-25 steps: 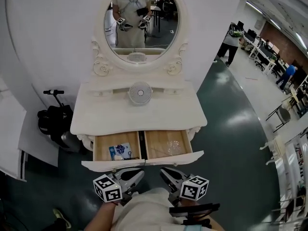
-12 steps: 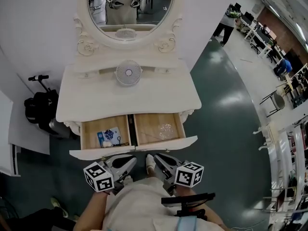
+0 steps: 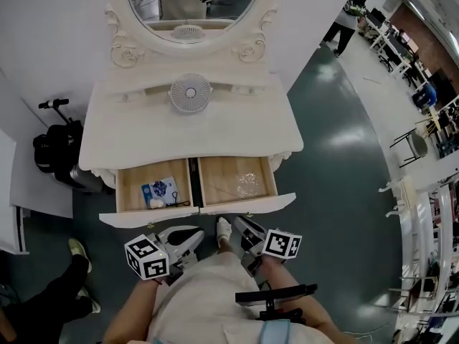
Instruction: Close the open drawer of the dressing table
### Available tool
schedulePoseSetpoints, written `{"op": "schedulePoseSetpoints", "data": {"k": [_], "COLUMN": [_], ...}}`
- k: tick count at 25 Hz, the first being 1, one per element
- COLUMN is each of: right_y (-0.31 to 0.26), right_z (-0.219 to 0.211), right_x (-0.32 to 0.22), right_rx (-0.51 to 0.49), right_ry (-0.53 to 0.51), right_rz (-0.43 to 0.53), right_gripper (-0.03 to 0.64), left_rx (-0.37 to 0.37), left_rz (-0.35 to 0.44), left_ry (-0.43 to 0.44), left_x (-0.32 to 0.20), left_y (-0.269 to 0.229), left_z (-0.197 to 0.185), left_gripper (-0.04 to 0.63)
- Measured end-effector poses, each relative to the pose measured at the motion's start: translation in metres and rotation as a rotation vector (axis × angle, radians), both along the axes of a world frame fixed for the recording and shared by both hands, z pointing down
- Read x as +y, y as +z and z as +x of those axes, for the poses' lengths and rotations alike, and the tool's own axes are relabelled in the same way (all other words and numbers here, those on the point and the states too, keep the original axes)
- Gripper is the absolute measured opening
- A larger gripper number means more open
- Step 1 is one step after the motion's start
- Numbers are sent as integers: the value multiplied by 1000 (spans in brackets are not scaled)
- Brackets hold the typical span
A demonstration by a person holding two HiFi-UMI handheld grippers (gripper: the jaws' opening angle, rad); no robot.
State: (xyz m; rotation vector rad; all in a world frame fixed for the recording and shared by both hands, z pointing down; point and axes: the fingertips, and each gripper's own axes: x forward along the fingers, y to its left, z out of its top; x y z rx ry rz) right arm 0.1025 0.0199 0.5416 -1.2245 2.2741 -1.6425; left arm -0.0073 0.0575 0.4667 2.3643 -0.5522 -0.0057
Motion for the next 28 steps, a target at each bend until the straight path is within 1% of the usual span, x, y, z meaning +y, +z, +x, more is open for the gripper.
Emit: {"op": "schedulePoseSetpoints", "data": {"k": [5, 7, 13, 18, 22, 28], "right_y": [25, 35, 55, 77, 91, 110], "right_z": [-2, -2, 0, 8, 13, 28], "right_x": [0, 0, 0, -2, -8, -14], "right_rx": [-17, -8, 18, 53, 80, 104], "right_ry": [2, -4, -17, -48, -50, 10], "right_rz": [-81, -111, -181, -248, -278, -287], "right_gripper": [84, 95, 97, 97, 100, 101], "left_rx": [-29, -32, -34, -58, -68, -70], "left_rz": [-22, -28, -44, -65, -78, -87], "left_ry": [13, 20, 33, 61, 76, 88], "left_x": [1, 2, 4, 2, 0, 1], "left_y": [13, 16, 23, 36, 45, 48], "left_z": [2, 3, 6, 13, 18, 27], "left_gripper": [5, 5, 5, 5, 5, 5]}}
